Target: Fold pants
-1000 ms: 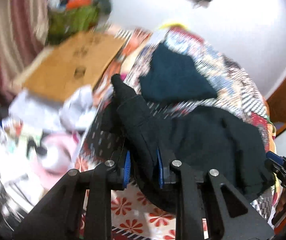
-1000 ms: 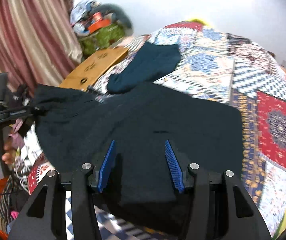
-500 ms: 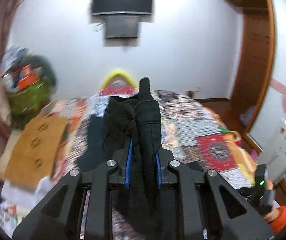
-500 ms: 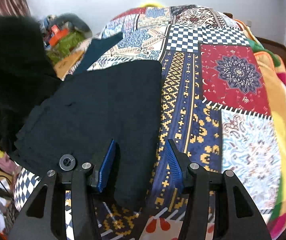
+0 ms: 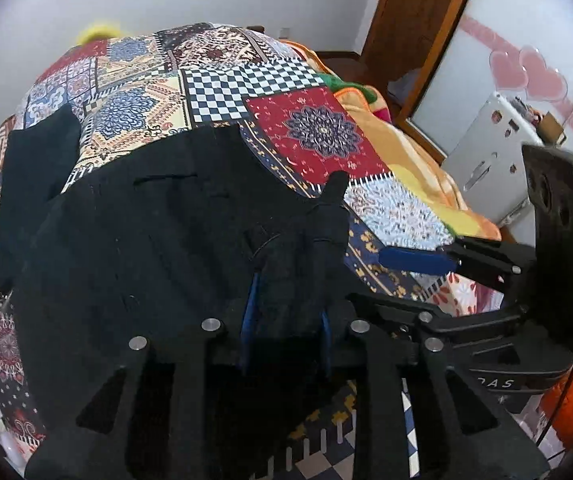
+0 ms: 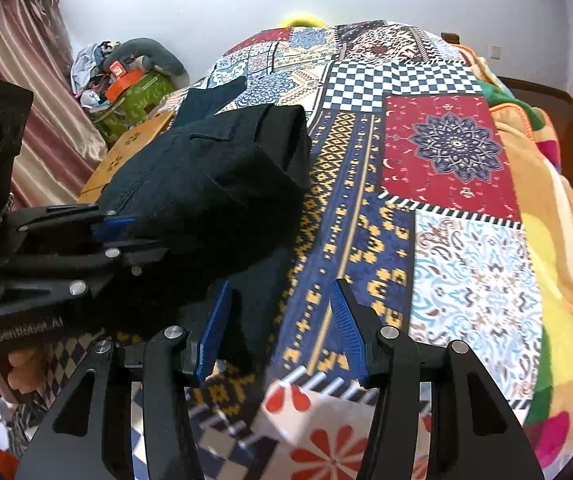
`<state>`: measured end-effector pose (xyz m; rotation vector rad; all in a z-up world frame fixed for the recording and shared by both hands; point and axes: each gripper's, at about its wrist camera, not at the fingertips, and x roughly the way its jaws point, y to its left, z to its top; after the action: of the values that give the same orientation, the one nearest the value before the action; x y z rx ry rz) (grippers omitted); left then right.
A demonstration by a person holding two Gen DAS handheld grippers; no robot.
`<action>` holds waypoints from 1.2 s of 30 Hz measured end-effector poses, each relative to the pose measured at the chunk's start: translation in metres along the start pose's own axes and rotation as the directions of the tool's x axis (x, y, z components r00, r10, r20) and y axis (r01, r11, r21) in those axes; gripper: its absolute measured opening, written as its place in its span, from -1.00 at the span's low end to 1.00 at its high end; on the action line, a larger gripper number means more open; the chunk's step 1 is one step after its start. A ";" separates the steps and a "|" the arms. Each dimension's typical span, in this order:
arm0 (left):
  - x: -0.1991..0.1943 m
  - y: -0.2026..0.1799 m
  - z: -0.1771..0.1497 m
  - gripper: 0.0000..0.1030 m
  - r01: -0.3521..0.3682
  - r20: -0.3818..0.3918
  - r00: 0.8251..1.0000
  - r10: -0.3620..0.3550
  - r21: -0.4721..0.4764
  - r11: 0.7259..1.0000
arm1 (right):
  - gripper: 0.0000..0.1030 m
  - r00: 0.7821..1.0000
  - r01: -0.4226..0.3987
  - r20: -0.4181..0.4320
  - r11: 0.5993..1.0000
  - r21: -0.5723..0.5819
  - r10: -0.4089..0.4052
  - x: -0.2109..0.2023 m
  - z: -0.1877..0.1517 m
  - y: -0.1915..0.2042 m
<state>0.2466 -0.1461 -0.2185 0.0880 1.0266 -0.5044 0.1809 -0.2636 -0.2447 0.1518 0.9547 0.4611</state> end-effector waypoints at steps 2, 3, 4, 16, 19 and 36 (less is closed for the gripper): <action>-0.004 0.005 0.002 -0.20 0.009 -0.006 1.000 -0.009 -0.014 1.000 | -0.08 1.000 0.008 0.006 1.000 -0.004 -0.008 -0.004 0.000 0.000; -0.003 0.007 0.001 -0.06 0.018 -0.009 1.000 -0.018 -0.022 1.000 | -0.08 1.000 0.012 0.009 1.000 -0.005 -0.012 -0.006 -0.001 0.000; -0.007 0.009 0.002 -0.01 0.033 -0.007 0.999 -0.033 -0.030 0.999 | -0.08 1.000 0.018 0.013 1.000 -0.006 -0.018 -0.007 -0.001 0.001; -0.090 0.040 0.033 0.56 -0.127 0.206 0.969 0.138 -0.064 0.990 | -0.08 0.999 0.044 0.012 0.999 -0.013 -0.044 -0.006 0.004 0.001; -0.086 0.070 0.049 0.72 -0.278 0.231 0.929 0.288 -0.078 0.958 | -0.08 0.999 0.047 0.009 0.999 -0.016 -0.047 -0.007 0.004 0.002; 0.043 0.178 0.030 0.93 -0.455 -0.069 0.887 0.456 0.022 0.890 | -0.08 0.995 -0.007 -0.097 1.000 -0.025 0.005 0.005 -0.005 0.008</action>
<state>0.3674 -0.0134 -0.2673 0.3474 1.0338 -0.0727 0.1767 -0.2550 -0.2491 0.1098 1.0431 0.4893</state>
